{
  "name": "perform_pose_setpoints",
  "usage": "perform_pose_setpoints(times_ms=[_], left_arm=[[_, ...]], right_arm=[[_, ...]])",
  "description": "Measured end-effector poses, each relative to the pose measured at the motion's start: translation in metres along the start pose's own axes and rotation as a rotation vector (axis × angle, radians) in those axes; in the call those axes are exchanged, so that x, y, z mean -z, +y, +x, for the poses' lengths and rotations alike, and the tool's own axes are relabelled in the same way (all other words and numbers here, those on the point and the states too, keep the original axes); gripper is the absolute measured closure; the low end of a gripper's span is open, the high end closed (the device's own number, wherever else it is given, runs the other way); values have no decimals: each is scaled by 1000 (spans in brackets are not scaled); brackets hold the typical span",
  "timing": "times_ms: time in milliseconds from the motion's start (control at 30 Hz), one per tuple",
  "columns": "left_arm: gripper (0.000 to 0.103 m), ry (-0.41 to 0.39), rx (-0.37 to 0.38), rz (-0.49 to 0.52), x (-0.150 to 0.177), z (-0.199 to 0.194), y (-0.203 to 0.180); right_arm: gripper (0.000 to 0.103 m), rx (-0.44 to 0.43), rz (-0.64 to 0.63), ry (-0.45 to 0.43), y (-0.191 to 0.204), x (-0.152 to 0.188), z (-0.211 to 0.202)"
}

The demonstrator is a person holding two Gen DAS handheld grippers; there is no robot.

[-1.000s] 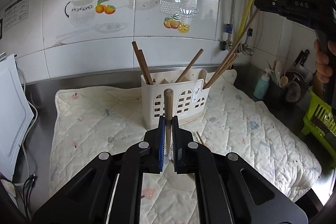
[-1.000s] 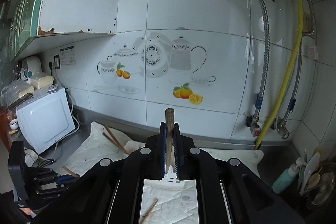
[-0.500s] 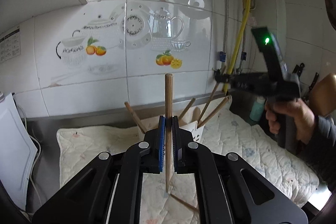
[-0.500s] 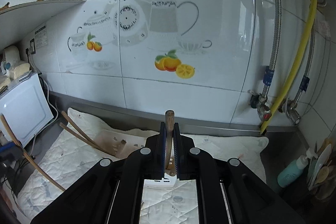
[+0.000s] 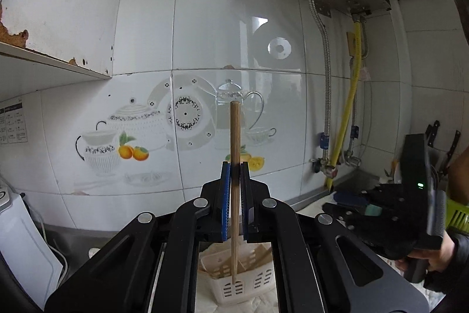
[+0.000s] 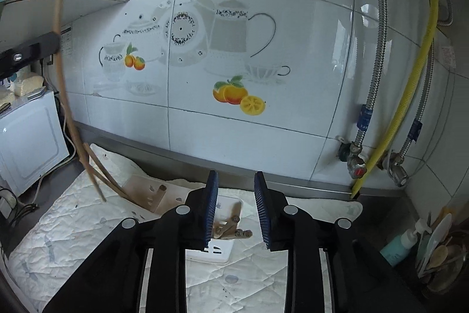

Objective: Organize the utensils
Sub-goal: 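Open the right gripper over the holder while the left gripper lowers and releases its chopstick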

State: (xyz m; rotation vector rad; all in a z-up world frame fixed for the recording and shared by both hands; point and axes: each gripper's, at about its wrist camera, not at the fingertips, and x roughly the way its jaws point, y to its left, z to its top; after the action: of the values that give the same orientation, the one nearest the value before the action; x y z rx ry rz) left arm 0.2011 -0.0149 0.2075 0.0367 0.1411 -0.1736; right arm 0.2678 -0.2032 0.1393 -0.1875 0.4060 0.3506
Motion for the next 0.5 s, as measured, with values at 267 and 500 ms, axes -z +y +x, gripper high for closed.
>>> perform_pose_setpoints(times_ms=[267, 500], left_arm=[[98, -6, -36, -42, 9, 44, 11], [98, 35, -50, -68, 32, 75, 17]], right_arm=[[76, -42, -25, -56, 6, 35, -46], [76, -117, 36, -42, 11, 75, -63]])
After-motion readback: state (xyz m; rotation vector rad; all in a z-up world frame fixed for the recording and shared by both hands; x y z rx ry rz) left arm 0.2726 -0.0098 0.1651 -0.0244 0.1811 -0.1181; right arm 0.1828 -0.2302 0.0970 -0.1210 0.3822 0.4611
